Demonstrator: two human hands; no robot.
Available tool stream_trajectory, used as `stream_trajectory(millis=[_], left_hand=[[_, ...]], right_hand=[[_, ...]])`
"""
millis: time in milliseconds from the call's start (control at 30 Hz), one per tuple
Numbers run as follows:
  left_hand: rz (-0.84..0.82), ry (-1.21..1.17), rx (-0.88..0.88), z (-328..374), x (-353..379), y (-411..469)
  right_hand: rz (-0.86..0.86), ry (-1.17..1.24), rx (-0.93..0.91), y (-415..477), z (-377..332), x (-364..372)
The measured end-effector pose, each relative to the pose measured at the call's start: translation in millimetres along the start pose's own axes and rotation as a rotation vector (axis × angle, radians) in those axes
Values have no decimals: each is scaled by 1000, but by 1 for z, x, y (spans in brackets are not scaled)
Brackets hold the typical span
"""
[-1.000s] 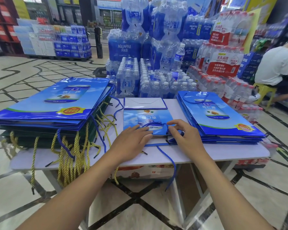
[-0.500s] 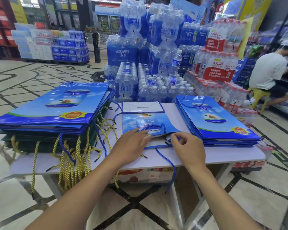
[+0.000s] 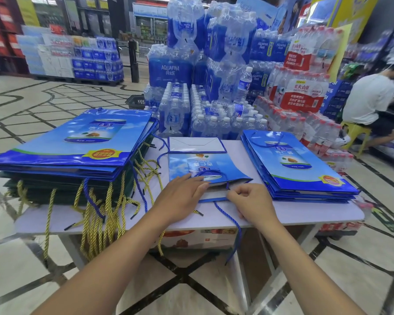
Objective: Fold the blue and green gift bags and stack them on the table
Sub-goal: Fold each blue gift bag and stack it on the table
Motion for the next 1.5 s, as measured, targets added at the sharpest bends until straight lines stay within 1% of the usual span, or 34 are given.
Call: stream_trajectory(millis=[100, 167, 200, 233, 267, 300, 367, 400, 467, 533, 600, 667, 733, 767, 833, 867, 900, 933, 967, 1000, 1067, 1100, 1167, 1200, 1233, 1267, 1333, 1500], left_hand=[[-16, 22, 7, 0, 1, 0], [-26, 45, 27, 1, 3, 1], [-30, 52, 35, 1, 4, 0], [-34, 55, 42, 1, 4, 0], [-36, 59, 45, 2, 4, 0], [-37, 65, 47, 2, 4, -1], [-38, 74, 47, 2, 4, -2], [-41, 80, 49, 2, 4, -3], [-48, 95, 60, 3, 5, -4], [-55, 101, 70, 4, 4, -4], [-59, 105, 77, 5, 2, -4], [-60, 121, 89, 7, 0, -5], [-67, 144, 98, 8, -1, -5], [-69, 156, 102, 8, -1, -6], [-70, 180, 109, 9, 0, -5], [-74, 191, 112, 10, 1, -5], [-83, 199, 114, 10, 2, -5], [-94, 205, 117, 10, 2, -5], [-103, 207, 121, 10, 3, -5], [-110, 204, 123, 10, 3, -5], [-111, 197, 131, 10, 3, -5], [-108, 196, 136, 10, 3, -5], [-99, 200, 139, 10, 3, -5], [-93, 203, 139, 10, 3, -4], [-85, 206, 141, 10, 3, -4], [-78, 208, 141, 10, 3, -4], [-68, 214, 140, 9, 4, -4], [-92, 215, 110, 6, 9, -2]], right_hand=[[-54, 131, -42, -4, -4, 0], [6, 252, -123, -4, -12, -10], [67, 234, -174, -2, -16, -17], [122, 144, -221, 1, -20, -24], [150, -3, -246, 6, -25, -28], [137, -179, -236, 13, -28, -28], [14, -485, -135, 28, -31, -18], [-58, -586, -76, 35, -29, -11], [-170, -660, 20, 48, -22, 2], [-198, -606, 30, 58, -22, 7], [-143, -518, -4, 68, -28, 2], [-109, -454, 5, 77, -32, -4], [-171, -357, 106, 81, -29, 2], [-222, -256, 203, 82, -26, 8], [-328, 48, 420, 80, -24, 24], [-366, 199, 490, 81, -26, 33], [-382, 312, 524, 85, -29, 42], [-371, 375, 532, 92, -32, 50], [-341, 388, 524, 101, -34, 56], [-301, 350, 497, 111, -36, 63], [-252, 152, 380, 132, -41, 76], [-248, -11, 275, 144, -44, 83], [-245, -460, 13, 161, -49, 95], [-213, -666, -95, 164, -50, 99], [-165, -800, -183, 165, -51, 103], [-130, -866, -253, 164, -52, 105], [-95, -908, -318, 163, -49, 111], [-29, -925, -387, 167, -36, 117]])
Point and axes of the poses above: each hand's wrist, its own y-axis towards the middle knuckle, its own x-axis out of the palm, z = x × y, the point moved 7 cm from there along y, towards the middle knuckle, and after that the axes turned 15 degrees about y, right-handed, at the moved point
